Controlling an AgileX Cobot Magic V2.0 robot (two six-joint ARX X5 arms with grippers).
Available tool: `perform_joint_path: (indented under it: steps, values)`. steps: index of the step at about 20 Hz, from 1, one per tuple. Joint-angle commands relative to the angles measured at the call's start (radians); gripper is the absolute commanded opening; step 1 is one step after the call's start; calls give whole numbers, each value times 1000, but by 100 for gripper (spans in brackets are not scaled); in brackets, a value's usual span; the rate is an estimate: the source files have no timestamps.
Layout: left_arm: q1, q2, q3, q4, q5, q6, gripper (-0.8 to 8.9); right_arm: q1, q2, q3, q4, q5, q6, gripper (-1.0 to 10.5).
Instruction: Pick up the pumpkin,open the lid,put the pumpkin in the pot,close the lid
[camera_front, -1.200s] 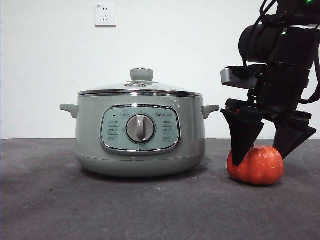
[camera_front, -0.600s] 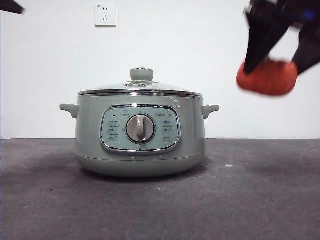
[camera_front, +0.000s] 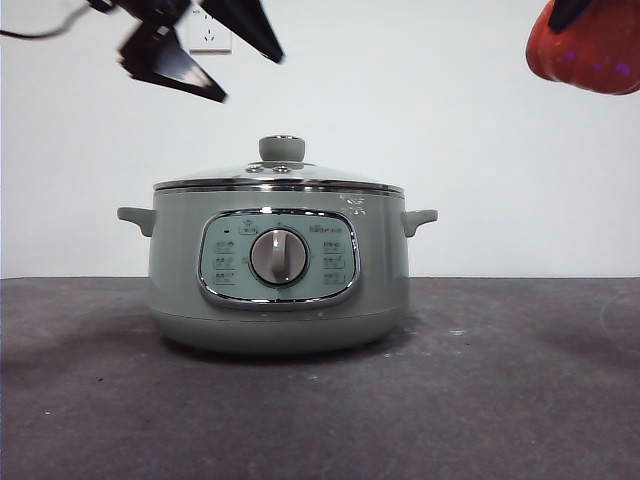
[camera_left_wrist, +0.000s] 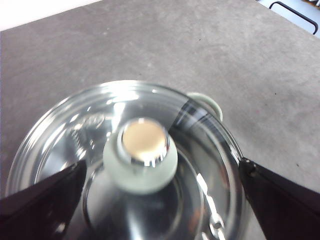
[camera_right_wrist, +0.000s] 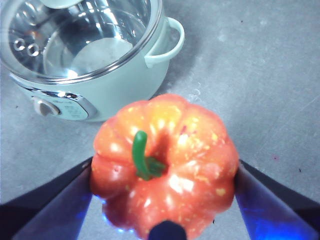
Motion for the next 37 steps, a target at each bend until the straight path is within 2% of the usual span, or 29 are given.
perform_joint_path:
  steps: [1, 8, 19, 22, 24, 28, 32, 33, 37]
  values:
    - [-18, 90, 49, 23, -6, 14, 685, 1, -6, 1, 5, -1, 14, -11]
    - [-29, 215, 68, 90, -31, 15, 685, 1, -6, 1, -3, 0, 21, -11]
    - [-56, 227, 68, 78, -61, 40, 679, 1, -6, 1, -1, 0, 28, -11]
    - [-64, 227, 68, 73, -84, 40, 503, 1, -6, 1, -3, 0, 28, -11]
    - [-64, 227, 68, 60, -85, 40, 437, 1, -6, 1, -3, 0, 28, -11]
    - [-64, 227, 68, 38, -105, 39, 200, 1, -6, 1, -2, -1, 28, -11]
    - [-64, 227, 68, 51, -105, 36, 19, 1, -6, 1, -3, -1, 28, -11]
    - [-64, 227, 68, 55, -105, 36, -11, 1, -6, 1, -3, -1, 28, -11]
    - [-64, 224, 68, 60, -103, 34, -8, 1, -6, 1, -3, -1, 28, -11]
